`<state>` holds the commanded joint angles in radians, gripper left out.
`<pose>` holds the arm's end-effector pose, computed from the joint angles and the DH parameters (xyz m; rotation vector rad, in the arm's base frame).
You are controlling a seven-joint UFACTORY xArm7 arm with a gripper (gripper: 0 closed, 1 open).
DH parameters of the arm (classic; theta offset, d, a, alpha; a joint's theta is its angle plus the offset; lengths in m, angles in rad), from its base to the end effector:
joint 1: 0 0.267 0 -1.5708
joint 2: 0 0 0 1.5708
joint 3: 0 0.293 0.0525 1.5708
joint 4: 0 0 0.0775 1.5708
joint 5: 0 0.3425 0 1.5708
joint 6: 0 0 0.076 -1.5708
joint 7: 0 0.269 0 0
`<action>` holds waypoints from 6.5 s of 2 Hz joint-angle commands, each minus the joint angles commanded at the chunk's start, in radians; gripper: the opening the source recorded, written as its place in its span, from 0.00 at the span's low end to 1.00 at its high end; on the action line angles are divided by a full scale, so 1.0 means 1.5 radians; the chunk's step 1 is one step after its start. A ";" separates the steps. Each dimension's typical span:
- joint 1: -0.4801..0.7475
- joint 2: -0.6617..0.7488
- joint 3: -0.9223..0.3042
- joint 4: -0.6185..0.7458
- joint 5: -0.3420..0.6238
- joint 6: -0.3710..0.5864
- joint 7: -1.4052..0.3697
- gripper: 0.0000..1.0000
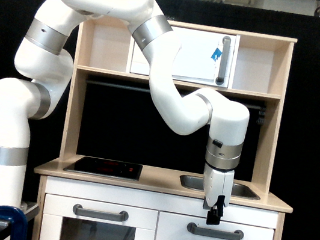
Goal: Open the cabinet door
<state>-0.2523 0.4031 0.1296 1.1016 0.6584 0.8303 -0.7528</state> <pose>0.5160 0.0330 0.0530 -2.6217 -0.1789 -0.1249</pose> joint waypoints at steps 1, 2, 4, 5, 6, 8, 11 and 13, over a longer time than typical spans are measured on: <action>0.011 0.058 0.021 0.026 0.007 -0.044 0.005 1.00; 0.023 0.090 0.046 0.024 0.018 -0.091 0.009 1.00; 0.028 0.106 0.075 0.011 0.025 -0.132 0.017 1.00; 0.013 0.116 0.091 -0.013 0.038 -0.162 -0.008 1.00; -0.002 0.122 0.089 -0.003 0.027 -0.152 -0.013 1.00; -0.081 0.204 0.052 0.168 -0.071 -0.027 -0.010 1.00; -0.095 0.246 0.050 0.283 -0.116 0.044 0.029 1.00; -0.206 -0.070 0.023 0.187 -0.126 0.300 0.024 1.00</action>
<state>-0.5618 0.2985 0.1647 1.3828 0.4688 1.2804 -0.7174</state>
